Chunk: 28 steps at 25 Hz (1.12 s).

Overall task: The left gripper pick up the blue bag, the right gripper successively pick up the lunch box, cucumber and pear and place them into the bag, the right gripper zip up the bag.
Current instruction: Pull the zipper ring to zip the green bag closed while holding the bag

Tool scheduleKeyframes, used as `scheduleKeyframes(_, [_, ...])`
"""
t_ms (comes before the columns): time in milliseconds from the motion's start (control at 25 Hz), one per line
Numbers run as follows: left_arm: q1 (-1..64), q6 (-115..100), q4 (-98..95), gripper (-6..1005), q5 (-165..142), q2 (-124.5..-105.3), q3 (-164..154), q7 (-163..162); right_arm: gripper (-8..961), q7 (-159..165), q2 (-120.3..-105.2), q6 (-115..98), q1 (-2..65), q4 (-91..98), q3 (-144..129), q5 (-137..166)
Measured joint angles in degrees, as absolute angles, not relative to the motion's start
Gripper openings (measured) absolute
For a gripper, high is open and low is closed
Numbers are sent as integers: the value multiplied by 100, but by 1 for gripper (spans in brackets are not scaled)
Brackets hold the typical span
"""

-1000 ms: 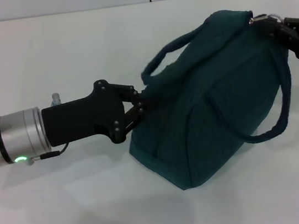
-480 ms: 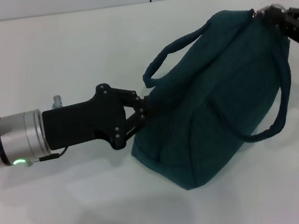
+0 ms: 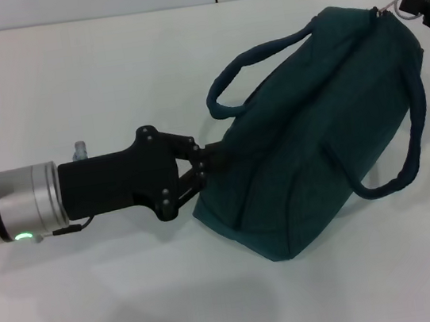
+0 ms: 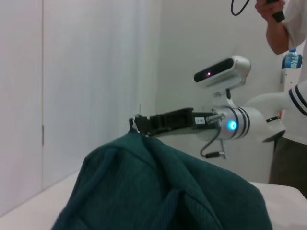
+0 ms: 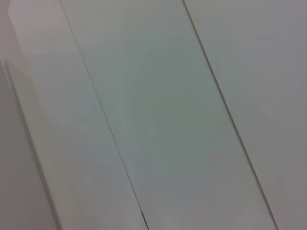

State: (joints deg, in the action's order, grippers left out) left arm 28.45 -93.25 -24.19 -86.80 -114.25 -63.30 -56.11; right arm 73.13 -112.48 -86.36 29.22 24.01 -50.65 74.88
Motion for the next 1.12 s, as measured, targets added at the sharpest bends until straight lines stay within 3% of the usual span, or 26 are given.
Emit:
scheduleKeyframes(320, [2811,-9260,-2421,164,-8622,-11813,-5477,-5347,6,7313,-11289,-8678,2977,2412,-5112,7675])
scheduleKeyframes(480, [2868,-9267,-2475,169,-8563,-11820,-5421,-5491,6,7312,-11297,-8842,2979,2431,-5127,7690])
scheduleKeyframes(920, [3004,-9282,-2978,413,-8651,-11778,-5465,-6209,6,7213,-11239,-9638,3087,2498,-5266,7880])
scheduleKeyframes(1120, [3049,-9129,-3396,560,-8951,-11875,-5474,-6475,6,7119,-11235,-9882,3157,2605,-5335,8016])
